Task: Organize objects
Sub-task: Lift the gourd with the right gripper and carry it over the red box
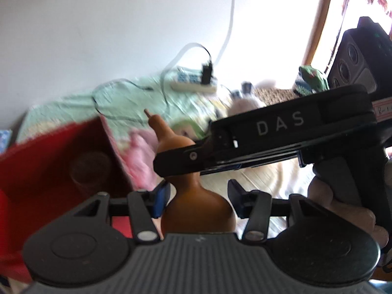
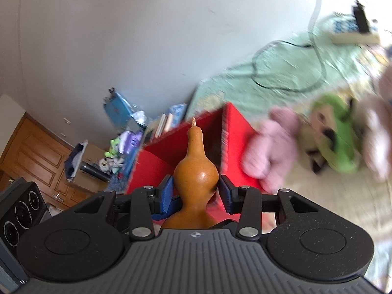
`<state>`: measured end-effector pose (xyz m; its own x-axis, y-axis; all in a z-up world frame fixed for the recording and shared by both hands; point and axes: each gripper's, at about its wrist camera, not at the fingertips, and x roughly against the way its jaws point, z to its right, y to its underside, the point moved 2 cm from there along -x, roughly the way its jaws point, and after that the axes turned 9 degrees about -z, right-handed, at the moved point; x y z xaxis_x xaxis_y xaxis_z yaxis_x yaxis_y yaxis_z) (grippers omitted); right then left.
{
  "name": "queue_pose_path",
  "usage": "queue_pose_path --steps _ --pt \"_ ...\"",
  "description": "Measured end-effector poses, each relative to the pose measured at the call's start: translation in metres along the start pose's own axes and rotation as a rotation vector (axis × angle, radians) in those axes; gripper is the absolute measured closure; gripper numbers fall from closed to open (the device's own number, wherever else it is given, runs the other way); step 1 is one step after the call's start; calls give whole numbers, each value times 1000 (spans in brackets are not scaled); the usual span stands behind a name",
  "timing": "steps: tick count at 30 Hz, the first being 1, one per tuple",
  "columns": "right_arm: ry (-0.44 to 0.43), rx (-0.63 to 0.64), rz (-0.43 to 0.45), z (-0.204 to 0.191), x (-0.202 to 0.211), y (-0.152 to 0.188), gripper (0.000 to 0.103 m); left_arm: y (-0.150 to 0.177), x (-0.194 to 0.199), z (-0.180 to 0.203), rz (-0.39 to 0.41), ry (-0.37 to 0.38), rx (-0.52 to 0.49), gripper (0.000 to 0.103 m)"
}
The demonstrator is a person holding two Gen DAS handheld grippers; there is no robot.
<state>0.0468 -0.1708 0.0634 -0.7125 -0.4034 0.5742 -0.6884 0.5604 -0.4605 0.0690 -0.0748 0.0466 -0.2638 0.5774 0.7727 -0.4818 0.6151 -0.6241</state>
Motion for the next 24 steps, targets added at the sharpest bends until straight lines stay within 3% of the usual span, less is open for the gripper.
queue_pose_path --steps 9,17,24 --pt "-7 58 -17 -46 -63 -34 59 -17 18 -75 38 -64 31 50" --pt "60 40 -103 -53 -135 -37 59 -8 1 -141 -62 -66 85 51" --pt "165 16 -198 -45 -172 -30 59 13 -32 -169 -160 -34 125 51"
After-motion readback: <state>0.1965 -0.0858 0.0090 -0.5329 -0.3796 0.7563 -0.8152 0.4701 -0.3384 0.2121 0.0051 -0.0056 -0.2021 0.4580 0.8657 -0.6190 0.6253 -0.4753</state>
